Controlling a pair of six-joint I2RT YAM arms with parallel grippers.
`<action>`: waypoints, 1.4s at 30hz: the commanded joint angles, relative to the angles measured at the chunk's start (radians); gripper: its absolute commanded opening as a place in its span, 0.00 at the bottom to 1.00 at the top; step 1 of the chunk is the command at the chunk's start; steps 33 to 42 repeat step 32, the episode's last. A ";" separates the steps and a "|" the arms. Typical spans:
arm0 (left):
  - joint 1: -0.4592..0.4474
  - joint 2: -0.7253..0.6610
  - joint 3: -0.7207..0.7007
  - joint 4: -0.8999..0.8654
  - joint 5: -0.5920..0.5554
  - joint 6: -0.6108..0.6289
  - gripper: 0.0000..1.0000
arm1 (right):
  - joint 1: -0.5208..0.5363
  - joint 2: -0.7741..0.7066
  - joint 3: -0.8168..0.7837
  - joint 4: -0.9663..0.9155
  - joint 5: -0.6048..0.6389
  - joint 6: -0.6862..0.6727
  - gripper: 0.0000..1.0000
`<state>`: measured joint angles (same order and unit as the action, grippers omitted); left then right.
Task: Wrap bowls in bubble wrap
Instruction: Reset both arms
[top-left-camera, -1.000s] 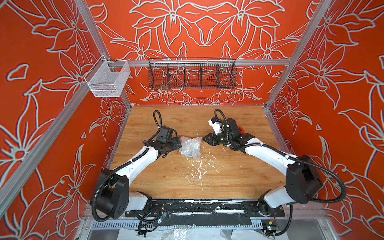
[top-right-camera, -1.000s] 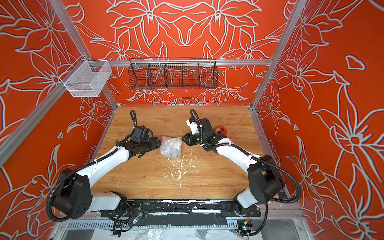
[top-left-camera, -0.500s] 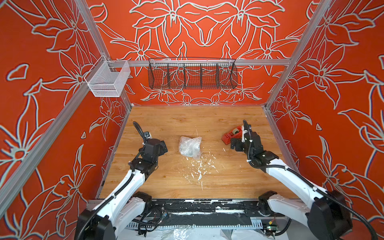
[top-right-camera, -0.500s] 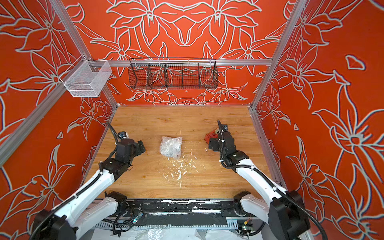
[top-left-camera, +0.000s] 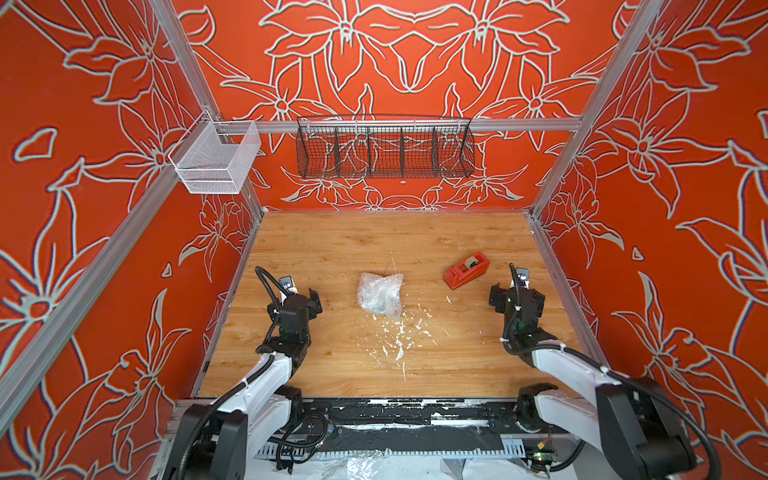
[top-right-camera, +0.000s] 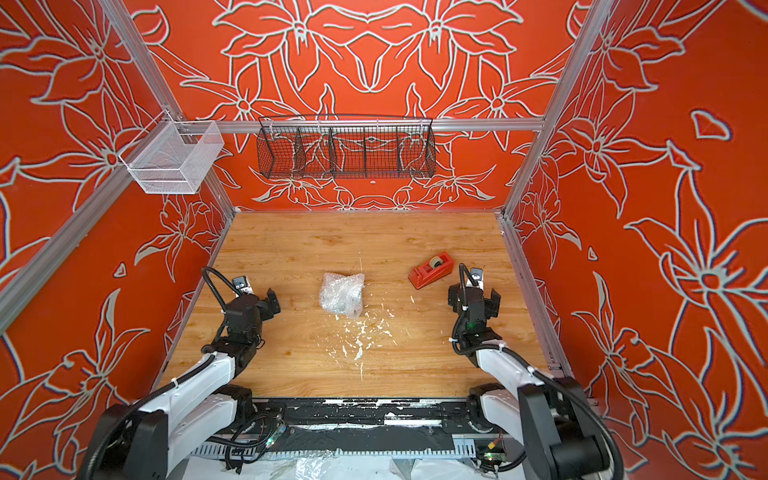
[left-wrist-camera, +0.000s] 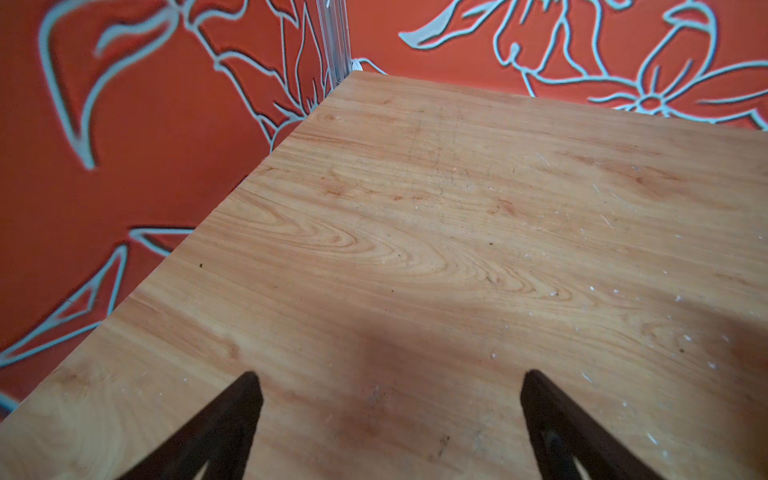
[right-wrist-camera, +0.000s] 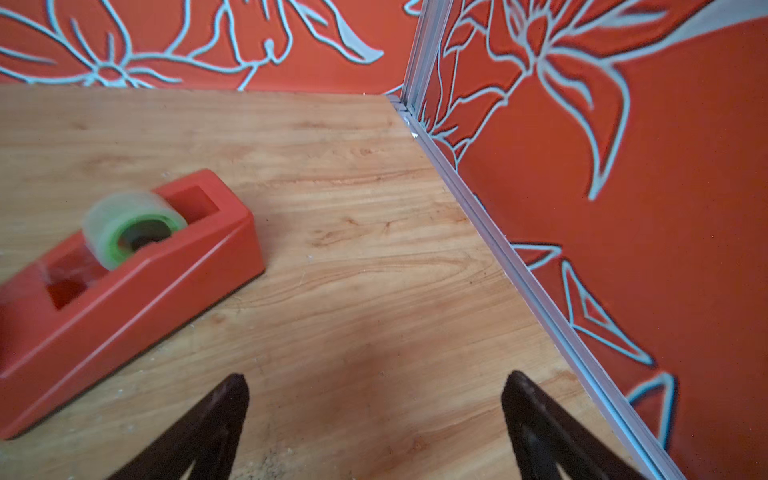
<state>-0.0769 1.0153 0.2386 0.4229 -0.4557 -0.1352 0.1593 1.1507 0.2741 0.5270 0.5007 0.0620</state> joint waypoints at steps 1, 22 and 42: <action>0.026 0.091 0.005 0.148 0.085 0.033 0.97 | -0.024 0.090 -0.023 0.255 -0.102 -0.054 0.97; 0.056 0.328 0.148 0.104 0.375 0.149 0.98 | -0.054 0.267 0.027 0.321 -0.240 -0.081 0.97; 0.092 0.337 0.169 0.076 0.425 0.134 0.97 | -0.054 0.267 0.034 0.302 -0.245 -0.080 0.97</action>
